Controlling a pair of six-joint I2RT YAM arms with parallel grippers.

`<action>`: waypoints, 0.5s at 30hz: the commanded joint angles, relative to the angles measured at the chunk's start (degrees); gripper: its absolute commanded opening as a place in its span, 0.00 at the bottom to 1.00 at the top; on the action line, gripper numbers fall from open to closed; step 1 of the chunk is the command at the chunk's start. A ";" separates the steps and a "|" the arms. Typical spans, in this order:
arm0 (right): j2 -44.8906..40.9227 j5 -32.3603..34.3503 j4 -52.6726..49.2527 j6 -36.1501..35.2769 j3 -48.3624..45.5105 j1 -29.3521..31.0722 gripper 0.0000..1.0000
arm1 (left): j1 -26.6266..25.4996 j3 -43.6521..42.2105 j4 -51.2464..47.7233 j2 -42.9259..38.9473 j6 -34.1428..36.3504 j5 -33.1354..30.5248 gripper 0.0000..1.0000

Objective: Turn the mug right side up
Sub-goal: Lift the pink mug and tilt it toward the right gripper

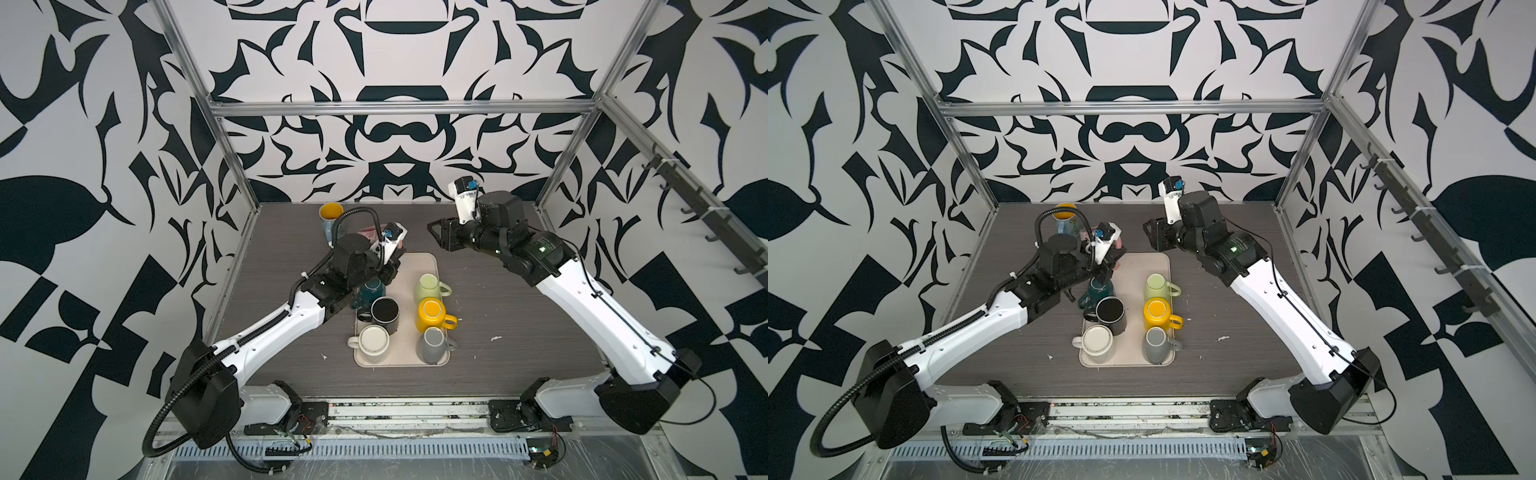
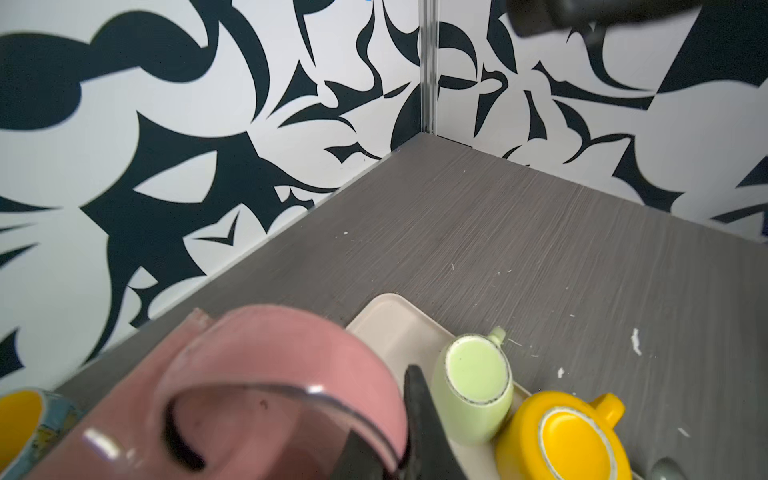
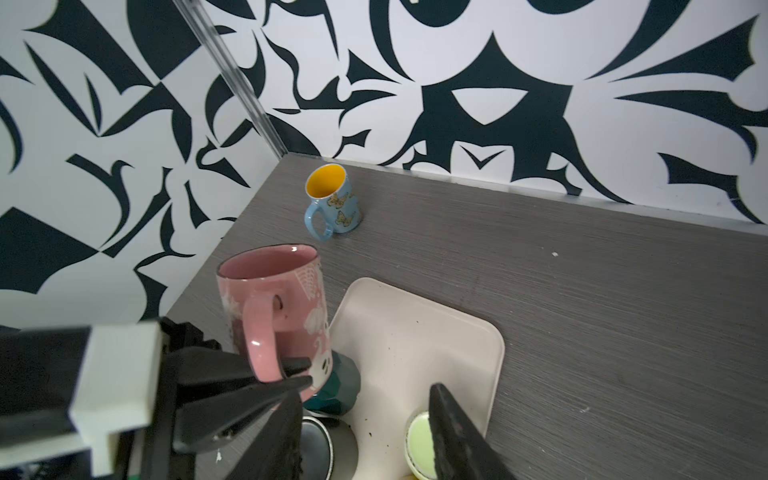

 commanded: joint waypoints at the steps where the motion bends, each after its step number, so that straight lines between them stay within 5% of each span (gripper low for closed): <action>1: 0.92 -5.66 -1.19 -0.72 3.68 -0.13 0.54 | -1.75 -0.46 14.45 -3.27 12.01 -6.51 0.00; 15: 6.88 -12.57 -10.96 -4.09 13.94 -0.12 0.65 | -7.30 -2.82 20.72 -1.55 30.66 -15.50 0.00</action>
